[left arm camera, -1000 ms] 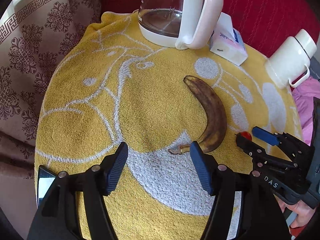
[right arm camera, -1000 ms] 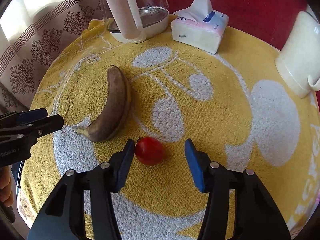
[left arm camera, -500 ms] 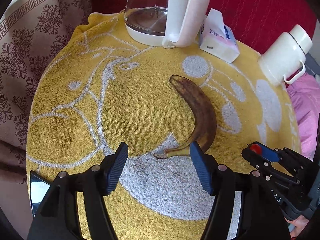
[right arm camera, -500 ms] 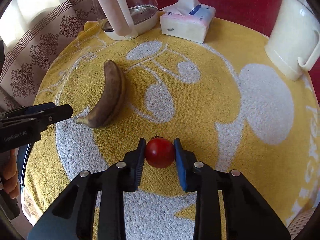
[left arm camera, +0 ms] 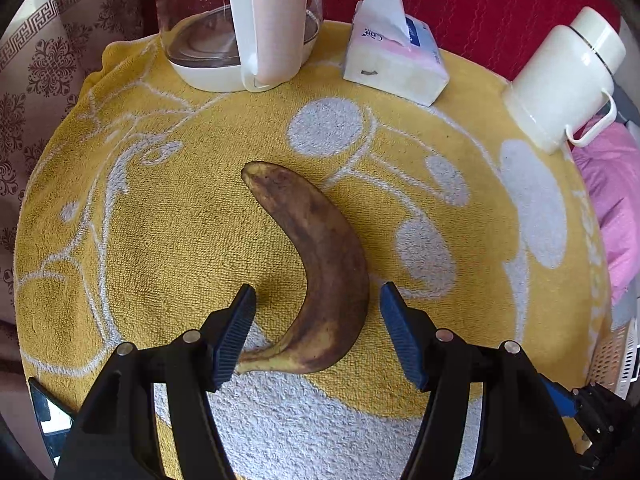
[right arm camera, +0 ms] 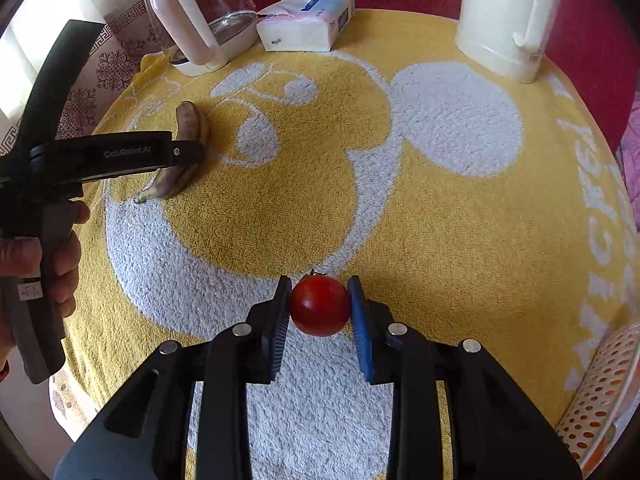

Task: Organize fruits
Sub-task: 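Grasp the brown-spotted banana with the left tool and lift it while right holds the tomato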

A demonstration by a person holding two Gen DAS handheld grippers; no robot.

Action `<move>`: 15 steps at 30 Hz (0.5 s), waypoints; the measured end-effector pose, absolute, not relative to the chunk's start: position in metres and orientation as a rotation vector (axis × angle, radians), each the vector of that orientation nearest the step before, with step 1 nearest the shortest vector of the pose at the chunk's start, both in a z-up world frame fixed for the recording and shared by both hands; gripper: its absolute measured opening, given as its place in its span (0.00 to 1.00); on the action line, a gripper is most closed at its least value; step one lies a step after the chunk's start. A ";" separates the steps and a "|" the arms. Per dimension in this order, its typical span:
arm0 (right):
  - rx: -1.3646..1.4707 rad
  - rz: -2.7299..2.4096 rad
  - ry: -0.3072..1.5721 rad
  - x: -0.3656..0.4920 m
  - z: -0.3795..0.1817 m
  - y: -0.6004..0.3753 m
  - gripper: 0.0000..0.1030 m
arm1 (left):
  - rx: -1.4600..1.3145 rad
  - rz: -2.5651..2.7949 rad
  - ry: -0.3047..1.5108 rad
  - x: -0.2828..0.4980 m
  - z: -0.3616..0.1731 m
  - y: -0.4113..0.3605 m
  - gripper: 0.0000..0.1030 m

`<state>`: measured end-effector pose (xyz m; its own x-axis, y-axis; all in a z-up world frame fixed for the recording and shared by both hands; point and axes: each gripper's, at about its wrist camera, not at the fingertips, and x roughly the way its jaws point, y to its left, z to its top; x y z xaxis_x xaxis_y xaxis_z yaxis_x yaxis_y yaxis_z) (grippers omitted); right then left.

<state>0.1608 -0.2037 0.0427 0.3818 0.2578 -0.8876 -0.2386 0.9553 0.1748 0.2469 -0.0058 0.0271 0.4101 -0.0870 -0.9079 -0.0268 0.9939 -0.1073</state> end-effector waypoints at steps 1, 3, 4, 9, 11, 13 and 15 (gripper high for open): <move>0.022 0.314 1.135 0.159 0.043 -0.206 0.28 | -0.110 -0.030 1.156 0.250 0.023 -0.006 0.62; 0.029 0.311 1.132 0.155 0.044 -0.210 0.28 | -0.100 -0.014 1.146 0.252 0.021 -0.009 0.63; 0.032 0.310 1.131 0.153 0.044 -0.211 0.28 | -0.090 -0.008 1.149 0.253 0.020 -0.011 0.64; 0.043 0.312 1.125 0.148 0.048 -0.216 0.28 | -0.016 0.003 1.156 0.256 0.016 -0.025 0.71; 0.041 0.313 1.120 0.146 0.050 -0.217 0.28 | -0.039 0.003 1.155 0.257 0.016 -0.023 0.70; 0.037 0.315 1.113 0.145 0.052 -0.218 0.28 | -0.041 0.019 1.155 0.258 0.018 -0.022 0.61; 0.031 0.316 1.104 0.143 0.055 -0.220 0.28 | -0.043 0.021 1.149 0.258 0.021 -0.019 0.49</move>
<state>0.1428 -0.2201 0.0551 0.4096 0.2664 -0.8725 -0.2356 0.9549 0.1810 0.2580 -0.0191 0.0211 0.4097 -0.0057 -0.9122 -0.0390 0.9990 -0.0237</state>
